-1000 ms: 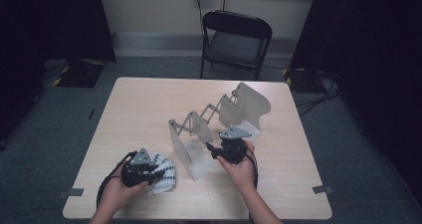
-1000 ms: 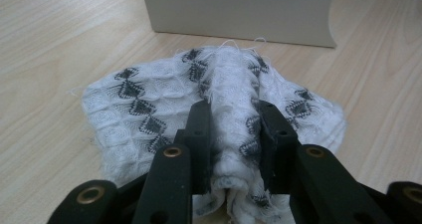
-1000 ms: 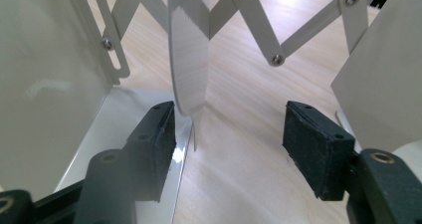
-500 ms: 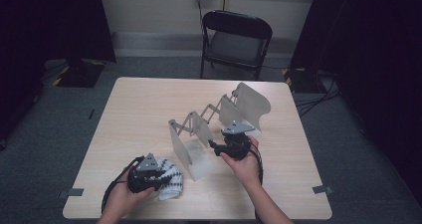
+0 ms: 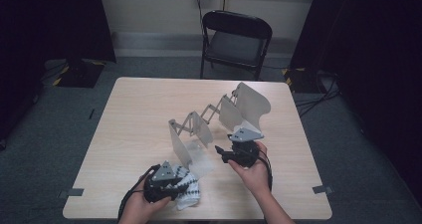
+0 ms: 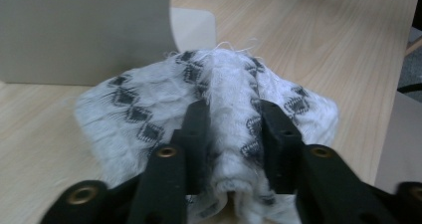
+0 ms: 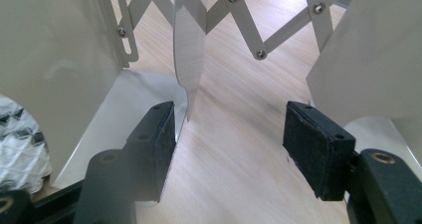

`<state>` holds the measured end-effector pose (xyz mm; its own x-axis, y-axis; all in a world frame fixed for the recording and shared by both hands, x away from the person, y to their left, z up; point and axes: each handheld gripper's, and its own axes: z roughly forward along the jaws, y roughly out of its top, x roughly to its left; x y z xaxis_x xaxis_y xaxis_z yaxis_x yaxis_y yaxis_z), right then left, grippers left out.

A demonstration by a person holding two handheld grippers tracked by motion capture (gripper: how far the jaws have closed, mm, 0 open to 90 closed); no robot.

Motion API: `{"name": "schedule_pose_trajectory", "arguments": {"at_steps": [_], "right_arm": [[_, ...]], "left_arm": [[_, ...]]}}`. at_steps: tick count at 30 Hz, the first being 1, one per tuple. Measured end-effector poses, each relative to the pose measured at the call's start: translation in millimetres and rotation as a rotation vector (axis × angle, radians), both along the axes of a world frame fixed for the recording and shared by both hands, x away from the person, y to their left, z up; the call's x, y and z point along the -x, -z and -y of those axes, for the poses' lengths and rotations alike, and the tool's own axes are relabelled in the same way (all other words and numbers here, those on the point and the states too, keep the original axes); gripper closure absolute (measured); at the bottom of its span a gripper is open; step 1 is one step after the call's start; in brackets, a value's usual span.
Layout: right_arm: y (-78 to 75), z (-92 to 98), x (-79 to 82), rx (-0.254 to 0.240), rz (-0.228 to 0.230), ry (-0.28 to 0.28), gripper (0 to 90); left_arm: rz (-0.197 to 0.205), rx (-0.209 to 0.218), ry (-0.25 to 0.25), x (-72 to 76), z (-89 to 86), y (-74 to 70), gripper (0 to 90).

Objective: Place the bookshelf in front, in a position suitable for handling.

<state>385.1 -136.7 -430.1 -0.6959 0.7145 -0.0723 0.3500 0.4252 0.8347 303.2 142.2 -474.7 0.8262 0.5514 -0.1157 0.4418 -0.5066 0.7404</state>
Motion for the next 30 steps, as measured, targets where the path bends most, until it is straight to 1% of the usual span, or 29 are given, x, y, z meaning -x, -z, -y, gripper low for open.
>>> {"name": "schedule_pose_trajectory", "arguments": {"at_steps": [1, 2, 3, 5, 6, 8, 9, 10, 11, 12, 13, 14, 15, 17, 20, 22, 23, 24, 25, 27, 28, 29, 30], "right_arm": [[0.4, 1.7, 1.0, -0.002, 0.002, 0.002, 37.6], [1.0, 3.9, 2.3, -0.006, -0.003, 0.005, 37.6], [1.6, 5.6, 3.2, -0.007, 0.0, 0.008, 37.6], [3.3, 7.4, 4.2, -0.007, -0.003, 0.009, 37.7], [4.1, 8.2, 4.6, -0.004, -0.005, 0.01, 37.7], [5.3, 9.4, 5.2, -0.009, -0.015, 0.009, 37.7], [5.8, 9.9, 5.5, -0.008, -0.014, 0.007, 37.7], [6.1, 10.3, 6.1, -0.006, -0.012, 0.008, 37.7], [6.3, 10.4, 6.7, -0.003, -0.011, 0.009, 37.7], [6.6, 10.3, 7.4, -0.001, -0.008, 0.007, 37.7], [6.8, 10.1, 8.2, 0.002, -0.005, 0.005, 37.9], [7.1, 9.8, 8.8, 0.006, -0.003, 0.0, 38.1], [7.5, 9.2, 9.4, 0.004, -0.006, -0.001, 38.1], [8.7, 7.8, 9.7, 0.004, -0.007, -0.001, 38.1], [10.1, 4.6, 10.4, 0.013, -0.005, -0.01, 38.1], [10.2, 2.2, 11.3, 0.018, -0.001, -0.016, 38.1], [9.9, 1.5, 11.5, 0.015, 0.0, -0.02, 38.1], [9.6, 1.3, 11.7, 0.013, 0.001, -0.02, 38.1], [9.3, 1.3, 11.8, 0.01, -0.001, -0.021, 38.1], [8.9, 2.2, 11.7, 0.01, -0.002, -0.024, 38.2], [8.7, 3.0, 11.8, 0.008, -0.004, -0.027, 38.7], [8.7, 4.0, 11.9, 0.011, -0.002, -0.029, 39.0], [8.6, 4.8, 12.2, 0.01, -0.003, -0.031, 39.2]], "left_arm": [[0.003, 0.006, 0.004, -0.2, 2.5, 1.5, 55.9], [0.015, 0.001, -0.001, 0.0, 3.6, 1.6, 47.4], [0.018, 0.001, -0.004, 0.0, 3.6, 0.9, 42.1], [0.031, 0.002, -0.017, -1.2, -0.8, -4.3, 37.3], [0.028, 0.015, -0.026, -1.2, -3.9, -7.7, 34.8], [0.026, 0.032, -0.04, -2.1, -12.9, -13.3, 34.5], [0.028, 0.029, -0.049, -2.4, -17.8, -15.2, 34.9], [0.021, 0.018, -0.048, -2.5, -23.1, -16.8, 38.0], [0.004, 0.021, -0.043, -2.3, -27.8, -17.5, 43.1], [-0.024, 0.024, -0.035, -1.2, -31.9, -18.0, 46.9], [-0.049, 0.024, -0.02, 0.6, -34.1, -17.6, 55.6], [-0.056, 0.013, -0.013, 2.4, -34.4, -16.6, 58.3], [-0.063, -0.004, 0.001, 4.4, -33.2, -14.6, 58.6], [-0.08, -0.019, 0.036, 7.5, -26.3, -8.4, 60.7], [-0.086, -0.045, 0.074, 8.1, -11.2, -0.8, 60.1], [-0.094, -0.042, 0.091, 6.9, 0.1, 1.9, 59.5], [-0.089, -0.038, 0.099, 6.6, 6.0, 2.8, 59.2], [-0.086, -0.043, 0.112, 6.7, 11.4, 2.6, 58.7], [-0.086, -0.039, 0.122, 7.1, 16.5, 2.9, 57.9], [-0.088, -0.004, 0.142, 8.3, 24.9, 4.1, 55.4], [-0.09, 0.02, 0.15, 8.8, 27.7, 5.4, 53.3], [-0.095, 0.029, 0.145, 8.8, 28.4, 5.8, 51.7], [-0.093, 0.031, 0.142, 8.6, 27.8, 5.0, 50.7]]}}
